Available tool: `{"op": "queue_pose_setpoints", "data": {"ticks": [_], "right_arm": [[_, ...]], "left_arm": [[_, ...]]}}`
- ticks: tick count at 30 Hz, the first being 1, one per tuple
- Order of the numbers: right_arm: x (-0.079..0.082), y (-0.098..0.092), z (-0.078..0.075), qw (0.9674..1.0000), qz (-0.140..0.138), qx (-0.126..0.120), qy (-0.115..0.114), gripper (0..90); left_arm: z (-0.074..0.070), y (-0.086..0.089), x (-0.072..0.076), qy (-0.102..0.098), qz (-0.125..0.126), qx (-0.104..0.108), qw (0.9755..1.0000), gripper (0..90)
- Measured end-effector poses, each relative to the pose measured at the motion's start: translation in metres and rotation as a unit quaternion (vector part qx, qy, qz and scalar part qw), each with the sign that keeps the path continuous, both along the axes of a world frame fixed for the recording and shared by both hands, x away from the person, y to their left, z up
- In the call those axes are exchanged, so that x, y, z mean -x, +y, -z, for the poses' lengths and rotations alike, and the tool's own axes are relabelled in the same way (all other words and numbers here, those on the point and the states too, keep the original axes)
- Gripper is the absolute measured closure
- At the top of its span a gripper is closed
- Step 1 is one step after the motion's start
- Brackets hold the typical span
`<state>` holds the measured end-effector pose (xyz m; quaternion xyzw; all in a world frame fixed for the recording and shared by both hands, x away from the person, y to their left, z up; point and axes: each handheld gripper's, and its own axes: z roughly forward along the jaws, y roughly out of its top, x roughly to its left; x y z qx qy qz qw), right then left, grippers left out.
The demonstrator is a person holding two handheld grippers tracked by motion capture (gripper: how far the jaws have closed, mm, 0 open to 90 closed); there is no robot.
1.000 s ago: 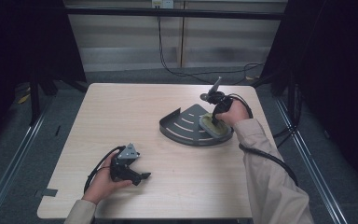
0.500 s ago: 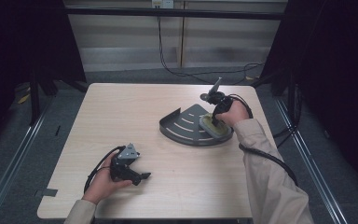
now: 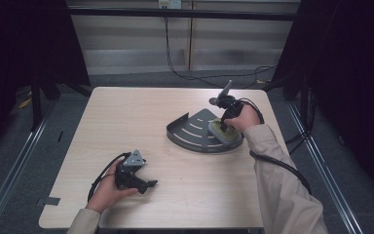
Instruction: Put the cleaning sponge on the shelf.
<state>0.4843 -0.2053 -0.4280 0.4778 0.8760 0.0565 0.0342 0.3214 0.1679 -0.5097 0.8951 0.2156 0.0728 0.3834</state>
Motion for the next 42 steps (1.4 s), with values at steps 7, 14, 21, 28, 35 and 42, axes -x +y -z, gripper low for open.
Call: {"op": "queue_pose_setpoints", "data": {"ticks": [7, 14, 21, 28, 35, 42], "right_arm": [[0.001, 0.0, -0.002, 1.0, 0.005, 0.007, -0.005, 45.1], [0.002, 0.0, -0.003, 0.9999, 0.01, 0.008, -0.008, 35.3], [0.005, 0.0, -0.006, 0.9998, 0.007, 0.01, -0.018, 25.2], [0.013, -0.001, -0.011, 0.9999, 0.003, 0.003, -0.013, 21.7], [0.025, -0.002, -0.018, 0.9998, -0.01, 0.0, -0.015, 20.1], [0.041, -0.003, -0.028, 0.9995, -0.026, -0.006, -0.014, 18.7]], "left_arm": [[0.0, 0.0, 0.0, 0.0, 0.0, 0.001, 1.0, 7.9], [0.0, 0.0, 0.0, 0.0, 0.0, 0.001, 1.0, 7.9], [0.0, 0.0, 0.0, 0.0, 0.0, 0.001, 1.0, 7.9], [0.0, 0.0, 0.0, 0.0, 0.0, 0.001, 1.0, 7.9], [0.0, 0.0, 0.0, 0.0, 0.0, 0.001, 1.0, 7.9], [0.0, 0.0, 0.0, 0.0, 0.0, 0.002, 1.0, 7.9]]}}
